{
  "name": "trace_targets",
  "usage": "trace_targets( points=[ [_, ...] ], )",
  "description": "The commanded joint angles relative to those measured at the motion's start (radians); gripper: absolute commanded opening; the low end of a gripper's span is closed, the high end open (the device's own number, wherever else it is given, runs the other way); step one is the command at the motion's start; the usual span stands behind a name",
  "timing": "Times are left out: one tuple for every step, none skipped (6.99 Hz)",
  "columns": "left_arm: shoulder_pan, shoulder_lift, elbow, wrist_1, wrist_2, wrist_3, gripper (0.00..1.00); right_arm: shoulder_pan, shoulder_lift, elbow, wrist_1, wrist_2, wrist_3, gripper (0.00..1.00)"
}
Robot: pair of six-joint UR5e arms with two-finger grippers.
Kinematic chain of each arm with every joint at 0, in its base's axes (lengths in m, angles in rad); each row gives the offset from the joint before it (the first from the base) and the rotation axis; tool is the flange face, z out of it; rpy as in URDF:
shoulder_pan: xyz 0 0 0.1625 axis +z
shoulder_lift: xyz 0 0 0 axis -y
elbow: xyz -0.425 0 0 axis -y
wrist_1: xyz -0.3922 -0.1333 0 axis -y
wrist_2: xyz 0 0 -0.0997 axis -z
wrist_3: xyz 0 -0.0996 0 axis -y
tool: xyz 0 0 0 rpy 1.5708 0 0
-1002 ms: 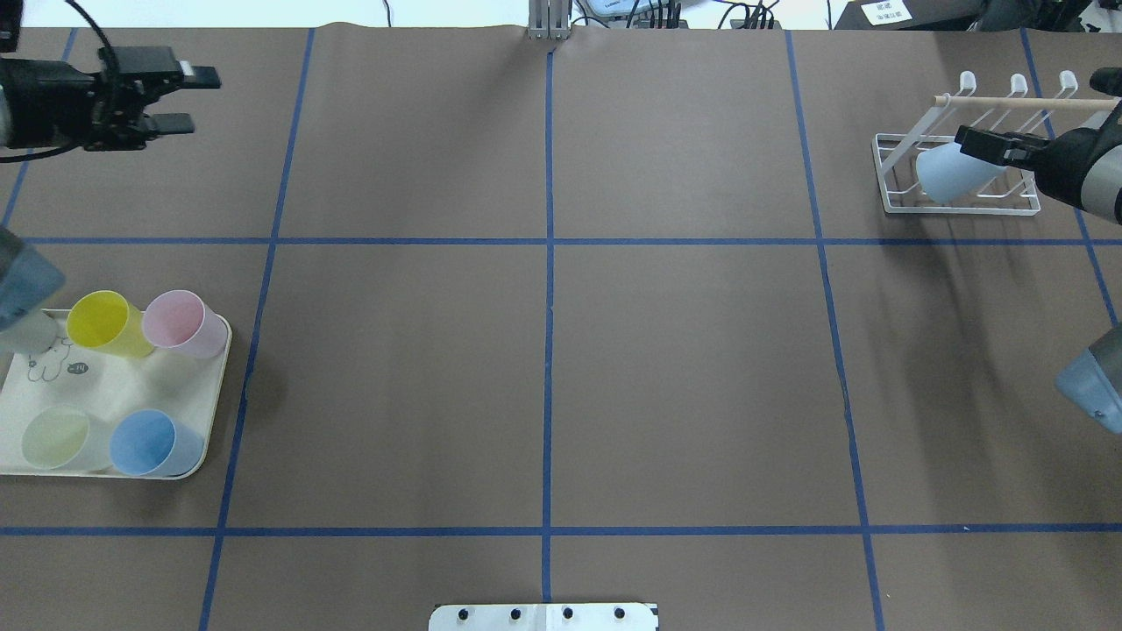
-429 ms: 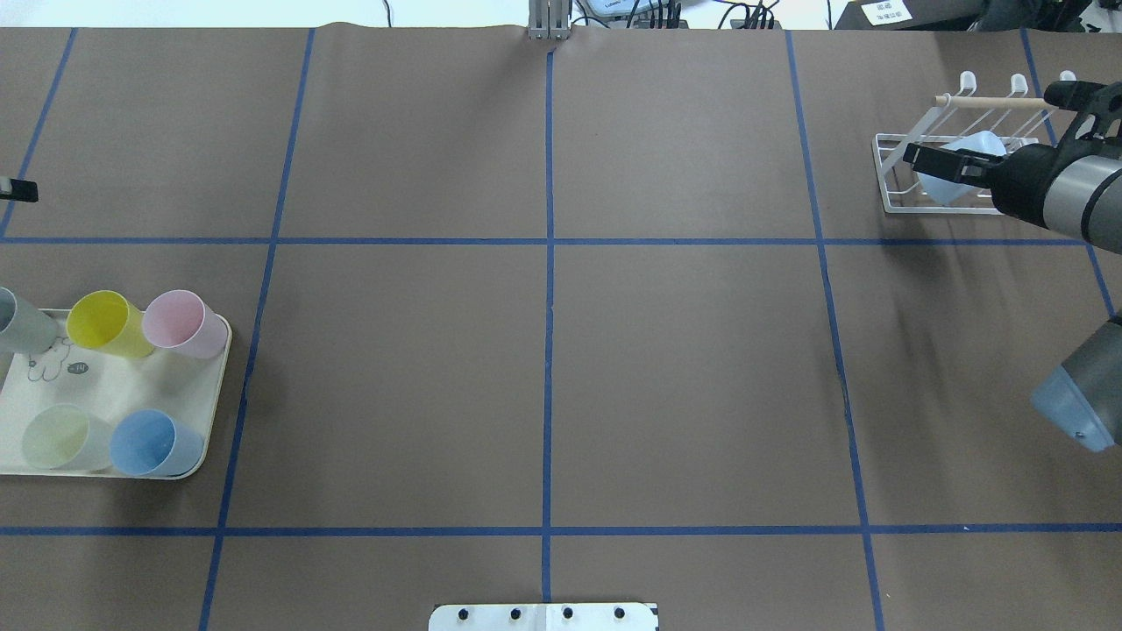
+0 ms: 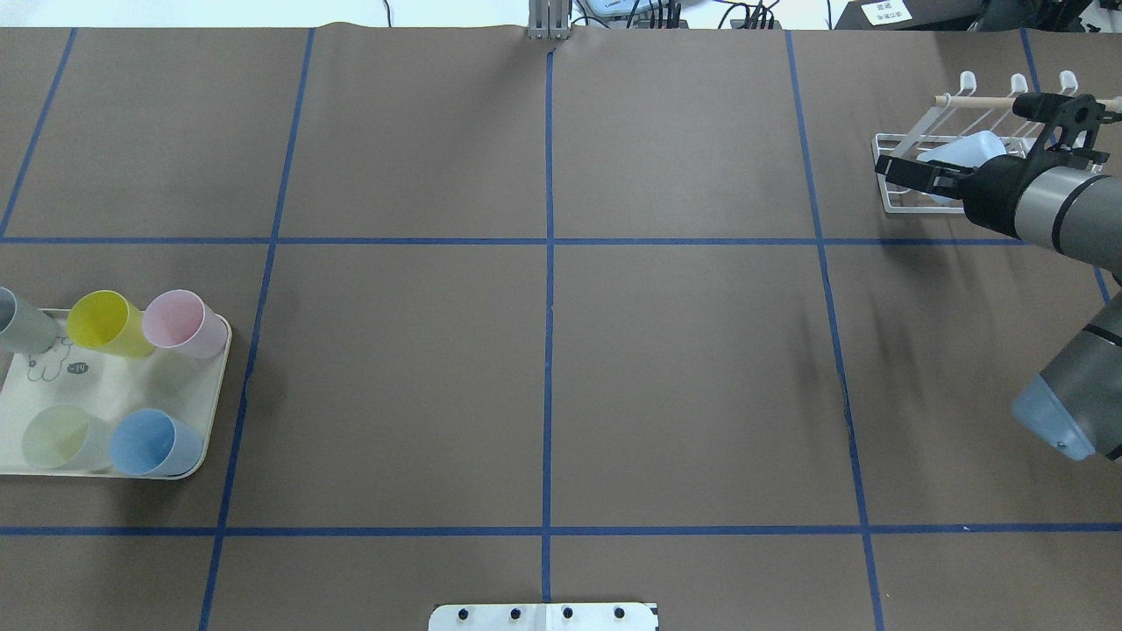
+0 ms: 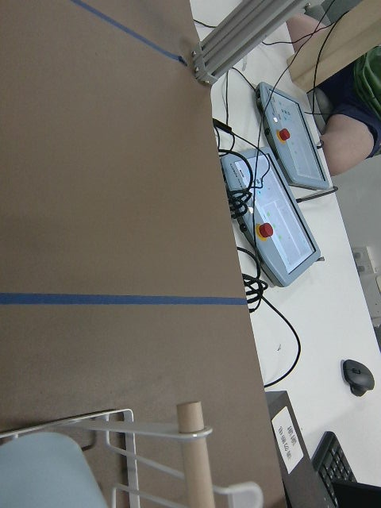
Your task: Transfer IKEA cup to right arm and place on rack
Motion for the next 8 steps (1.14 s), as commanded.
trace_targets(
  points=[
    [-0.013, 0.024, -0.012, 0.203, 0.092, 0.273, 0.99, -0.011, 0.001, 0.002, 0.003, -0.002, 0.002, 0.99],
    [-0.007, 0.045, -0.02, 0.292, 0.086, 0.274, 0.99, -0.013, 0.001, 0.003, 0.003, -0.002, 0.002, 0.99],
    [0.002, 0.085, -0.052, 0.374, 0.079, 0.274, 0.99, -0.019, 0.001, 0.015, 0.003, 0.0, 0.002, 0.99],
    [0.007, 0.109, -0.072, 0.412, -0.014, 0.272, 0.99, -0.027, 0.001, 0.037, 0.003, 0.004, 0.004, 0.99],
    [0.027, 0.108, -0.07, 0.451, -0.068, 0.265, 0.98, -0.033, 0.001, 0.037, 0.004, 0.009, 0.017, 0.99],
    [0.077, 0.105, -0.07, 0.462, -0.087, 0.248, 0.98, -0.037, 0.001, 0.038, 0.006, 0.012, 0.018, 0.99],
    [0.094, 0.105, -0.069, 0.462, -0.086, 0.24, 0.95, -0.044, 0.001, 0.046, 0.006, 0.01, 0.018, 0.99],
    [0.106, 0.102, -0.061, 0.462, -0.084, 0.24, 0.94, -0.045, 0.001, 0.046, 0.006, 0.01, 0.018, 0.99]
  ],
)
